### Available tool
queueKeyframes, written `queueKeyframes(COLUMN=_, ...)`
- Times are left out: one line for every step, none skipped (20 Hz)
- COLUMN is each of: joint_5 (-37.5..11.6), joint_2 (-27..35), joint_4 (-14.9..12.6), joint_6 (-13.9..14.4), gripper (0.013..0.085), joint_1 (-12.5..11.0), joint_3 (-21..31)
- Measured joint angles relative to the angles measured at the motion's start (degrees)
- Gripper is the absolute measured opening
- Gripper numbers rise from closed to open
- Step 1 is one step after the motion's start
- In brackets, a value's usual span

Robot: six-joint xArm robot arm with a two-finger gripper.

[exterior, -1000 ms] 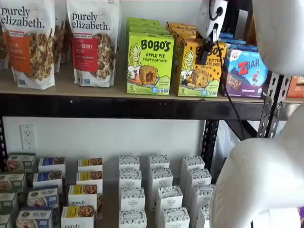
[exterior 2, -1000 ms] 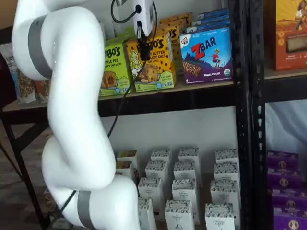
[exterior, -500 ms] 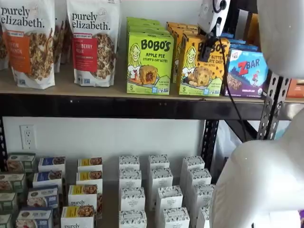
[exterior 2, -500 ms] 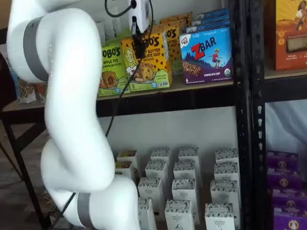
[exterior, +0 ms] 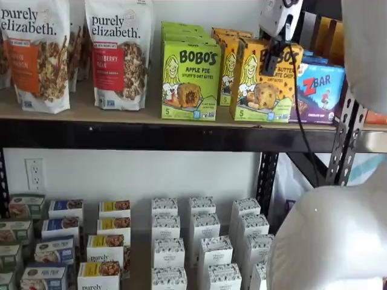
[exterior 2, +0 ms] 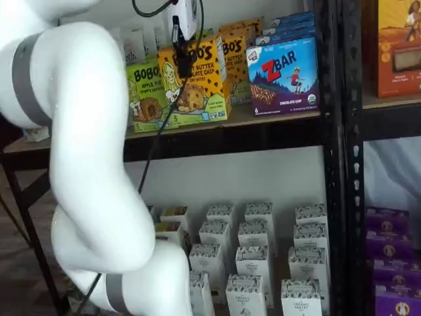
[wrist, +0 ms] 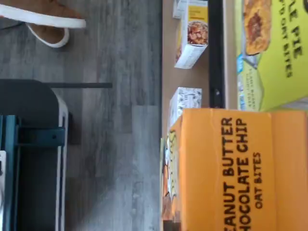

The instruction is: Pick up the orange box on the top shelf, the fifth box from the left

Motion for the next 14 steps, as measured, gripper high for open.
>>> queueKeyframes(joint_5=0.4, joint_2=-0.74, joint_4=-0.14, joint_6=-0.04, gripper=0.029, joint_1=-0.06, joint_3=0.43)
queueKeyframes(joint_5=0.64, joint_2=-1.32, joint_4=-0.24, joint_6=-0.06, gripper=0.029, joint_1=-0.09, joint_3=0.79)
queueKeyframes(joint_5=0.84, joint_2=-2.04, joint_4=-0.29, joint_6=-0.11, gripper=0.029, joint_1=-0.15, joint_3=1.31)
queueKeyframes(joint_5=0.92, joint_2=-2.76, joint_4=-0.21, joint_6=-0.18, gripper=0.029, joint_1=-0.29, joint_3=1.8)
queueKeyframes(joint_5=0.99, joint_2=-3.63, joint_4=0.06, joint_6=-0.29, gripper=0.029, joint_1=-0.51, joint_3=2.44)
queueKeyframes(joint_5=1.45, joint_2=-5.05, joint_4=0.37, joint_6=-0.41, gripper=0.029, joint_1=-0.81, joint_3=3.31)
queueKeyframes(joint_5=1.73, joint_2=-5.47, joint_4=0.48, joint_6=-0.43, gripper=0.029, joint_1=-0.88, joint_3=3.53)
queueKeyframes(joint_5=2.11, joint_2=-6.12, joint_4=0.58, joint_6=-0.47, gripper=0.029, joint_1=-1.0, joint_3=3.91)
queueKeyframes(joint_5=2.46, joint_2=-6.71, joint_4=0.61, joint_6=-0.51, gripper=0.029, joint_1=-1.08, joint_3=4.2)
queueKeyframes(joint_5=2.92, joint_2=-7.44, joint_4=0.69, joint_6=-0.57, gripper=0.029, joint_1=-1.23, joint_3=4.59)
queueKeyframes(joint_5=3.5, joint_2=-8.33, joint_4=0.83, joint_6=-0.67, gripper=0.029, joint_1=-1.46, joint_3=5.03)
queueKeyframes(joint_5=3.7, joint_2=-8.58, joint_4=0.9, joint_6=-0.72, gripper=0.029, joint_1=-1.55, joint_3=5.14)
queueKeyframes(joint_5=4.04, joint_2=-9.15, joint_4=1.01, joint_6=-0.83, gripper=0.029, joint_1=-1.75, joint_3=5.44)
queueKeyframes(joint_5=4.3, joint_2=-9.72, joint_4=1.03, joint_6=-0.95, gripper=0.029, joint_1=-1.92, joint_3=5.74)
